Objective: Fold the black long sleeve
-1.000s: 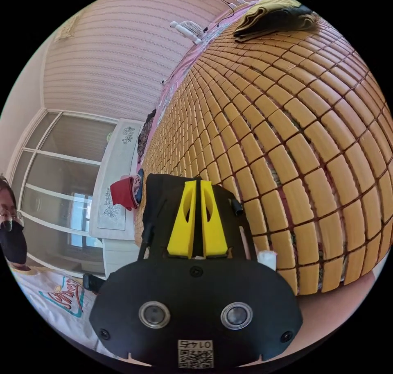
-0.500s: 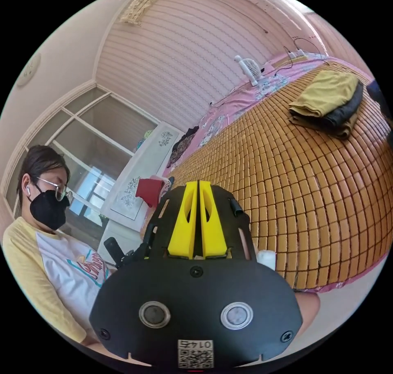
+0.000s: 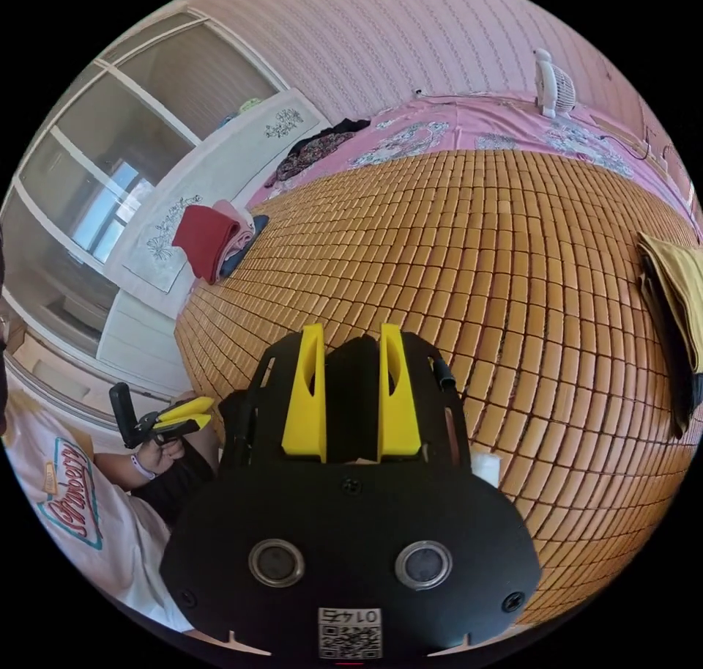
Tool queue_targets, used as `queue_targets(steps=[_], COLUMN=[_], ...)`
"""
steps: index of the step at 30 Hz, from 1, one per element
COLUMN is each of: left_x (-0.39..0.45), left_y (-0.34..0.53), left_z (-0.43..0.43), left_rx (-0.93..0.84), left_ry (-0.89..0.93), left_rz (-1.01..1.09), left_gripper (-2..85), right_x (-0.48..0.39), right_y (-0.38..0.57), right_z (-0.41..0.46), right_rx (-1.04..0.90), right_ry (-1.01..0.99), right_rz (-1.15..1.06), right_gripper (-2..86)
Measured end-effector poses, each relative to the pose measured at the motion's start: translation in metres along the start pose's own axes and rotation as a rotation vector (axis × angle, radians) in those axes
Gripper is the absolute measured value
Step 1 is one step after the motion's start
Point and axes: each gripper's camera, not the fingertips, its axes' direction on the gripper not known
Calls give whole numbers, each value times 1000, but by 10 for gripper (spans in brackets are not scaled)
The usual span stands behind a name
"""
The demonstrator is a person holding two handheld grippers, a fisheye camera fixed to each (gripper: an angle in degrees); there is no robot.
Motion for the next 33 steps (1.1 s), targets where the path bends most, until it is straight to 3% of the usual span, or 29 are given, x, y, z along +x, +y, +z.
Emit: queue_targets(steps=[7,13,17,24,33], left_x=[1,-1,-5,24,110], left_y=[-15,-27,-30,-38,-96], left_z=[16,20,-5,-67,-59], left_rx=[-87,-181,-150,-99,-86], left_ry=[-7,27,112,366,508], left_rz=[-18,43,70,301,613], left_gripper=[160,54,40,19,9], right_x=[-34,-62,-58,-28,-11], right_y=[-9,3,31,143,214], right_z=[61,67,10,-100,-205], right_rx=[-246,-286,-71,374,626], right_ry=[198,208,51,-176,-10], right_rz=[-176,-306,-237,-56,-2], right_gripper=[124,55,43,29,30])
